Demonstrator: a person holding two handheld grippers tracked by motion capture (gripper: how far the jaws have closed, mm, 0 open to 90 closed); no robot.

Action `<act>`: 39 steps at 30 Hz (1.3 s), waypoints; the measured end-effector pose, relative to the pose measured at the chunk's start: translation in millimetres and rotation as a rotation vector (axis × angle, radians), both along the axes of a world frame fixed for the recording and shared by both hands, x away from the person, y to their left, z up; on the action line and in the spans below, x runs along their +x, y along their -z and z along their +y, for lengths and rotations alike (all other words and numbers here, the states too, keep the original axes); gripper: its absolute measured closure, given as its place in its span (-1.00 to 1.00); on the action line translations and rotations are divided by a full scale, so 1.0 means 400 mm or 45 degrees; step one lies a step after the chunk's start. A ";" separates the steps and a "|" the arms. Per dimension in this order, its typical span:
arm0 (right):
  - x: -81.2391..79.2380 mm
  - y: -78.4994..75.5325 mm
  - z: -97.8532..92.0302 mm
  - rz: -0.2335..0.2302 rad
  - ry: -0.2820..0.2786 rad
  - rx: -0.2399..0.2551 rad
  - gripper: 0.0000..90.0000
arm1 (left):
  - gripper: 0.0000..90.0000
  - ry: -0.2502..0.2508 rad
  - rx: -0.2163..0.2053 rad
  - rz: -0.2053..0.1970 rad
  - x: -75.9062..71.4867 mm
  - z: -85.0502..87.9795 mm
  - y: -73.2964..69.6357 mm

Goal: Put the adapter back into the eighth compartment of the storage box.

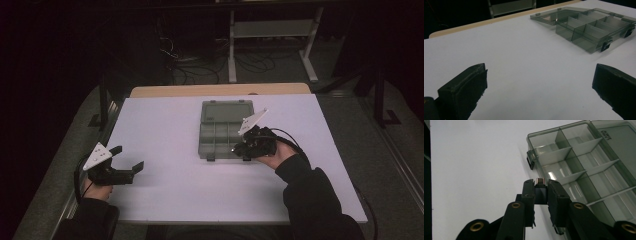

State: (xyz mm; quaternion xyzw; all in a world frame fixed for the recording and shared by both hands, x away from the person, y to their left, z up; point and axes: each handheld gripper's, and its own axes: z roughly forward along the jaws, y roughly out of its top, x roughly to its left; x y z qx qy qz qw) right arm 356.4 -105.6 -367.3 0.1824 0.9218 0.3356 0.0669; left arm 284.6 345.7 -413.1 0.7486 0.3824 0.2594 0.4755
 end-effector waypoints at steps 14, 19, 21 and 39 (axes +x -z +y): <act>0.010 -0.014 -0.040 -0.013 0.051 0.034 0.65 | -1.00 -0.004 -0.002 0.004 0.000 0.001 0.000; 0.018 -0.011 -0.049 -0.006 0.070 0.030 0.65 | -1.00 -0.007 -0.002 0.003 0.000 0.001 0.000; 0.022 -0.008 -0.053 0.002 0.080 0.026 0.65 | -1.00 -0.007 -0.001 0.004 0.000 0.001 0.000; 0.064 0.021 -0.082 0.034 0.152 0.004 0.65 | -1.00 -0.008 -0.003 0.006 0.000 0.002 0.001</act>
